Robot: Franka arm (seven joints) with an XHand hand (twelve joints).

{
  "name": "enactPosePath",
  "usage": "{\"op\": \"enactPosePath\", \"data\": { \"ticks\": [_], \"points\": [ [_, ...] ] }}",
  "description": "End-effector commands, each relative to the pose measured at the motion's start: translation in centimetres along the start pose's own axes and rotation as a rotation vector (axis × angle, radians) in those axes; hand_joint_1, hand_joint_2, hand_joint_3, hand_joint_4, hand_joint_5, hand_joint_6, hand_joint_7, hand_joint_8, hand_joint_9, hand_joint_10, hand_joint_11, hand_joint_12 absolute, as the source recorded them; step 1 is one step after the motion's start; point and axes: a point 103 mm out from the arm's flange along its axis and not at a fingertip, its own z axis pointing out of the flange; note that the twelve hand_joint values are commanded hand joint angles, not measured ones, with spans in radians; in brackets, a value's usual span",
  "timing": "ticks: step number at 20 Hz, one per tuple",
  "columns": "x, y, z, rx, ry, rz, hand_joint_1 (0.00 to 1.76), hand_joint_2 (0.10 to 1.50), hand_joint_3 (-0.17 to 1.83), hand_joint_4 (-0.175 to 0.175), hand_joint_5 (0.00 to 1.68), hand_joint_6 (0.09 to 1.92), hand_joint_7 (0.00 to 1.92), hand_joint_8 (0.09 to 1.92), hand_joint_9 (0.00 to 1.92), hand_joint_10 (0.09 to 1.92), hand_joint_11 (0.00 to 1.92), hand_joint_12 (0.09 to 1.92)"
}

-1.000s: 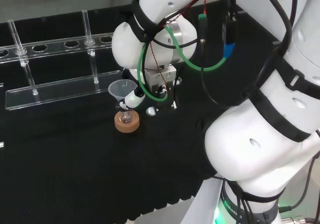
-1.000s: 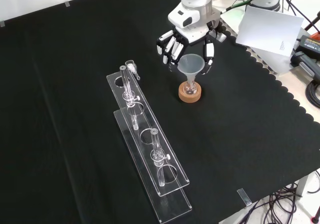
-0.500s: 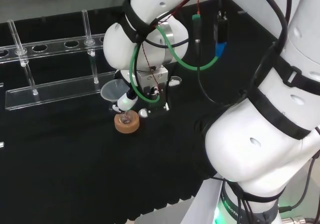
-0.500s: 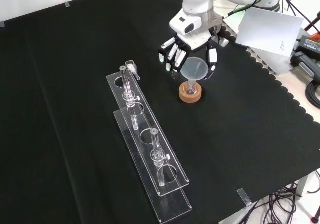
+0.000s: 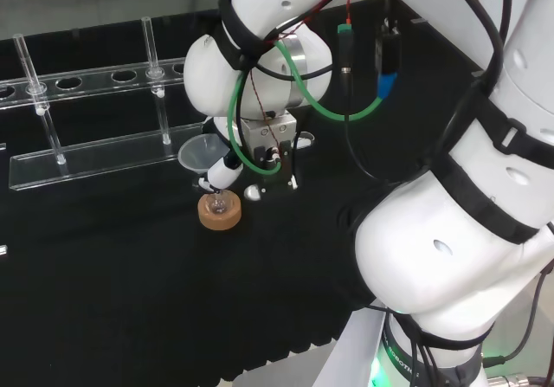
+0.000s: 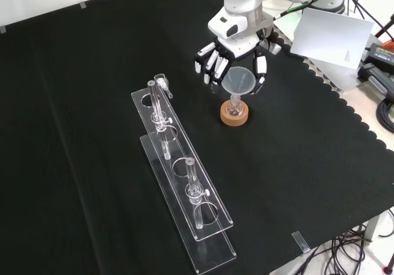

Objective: Place the funnel on the round-bottom flask.

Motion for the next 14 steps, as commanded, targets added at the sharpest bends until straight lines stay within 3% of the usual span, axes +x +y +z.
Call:
{"op": "enactPosePath", "data": {
  "ticks": [1, 14],
  "points": [
    [-0.51, -0.44, -0.28, 0.009, 0.008, 0.001, 0.84, 0.48, 0.71, 0.051, 0.74, 0.23, 1.07, 0.28, 0.67, 0.44, 0.00, 1.17],
    [-0.86, -0.53, -0.19, 0.054, 0.034, -0.011, 0.79, 0.51, 0.67, 0.029, 0.67, 0.19, 1.02, 0.28, 0.63, 0.45, 0.00, 1.12]
  ]
}}
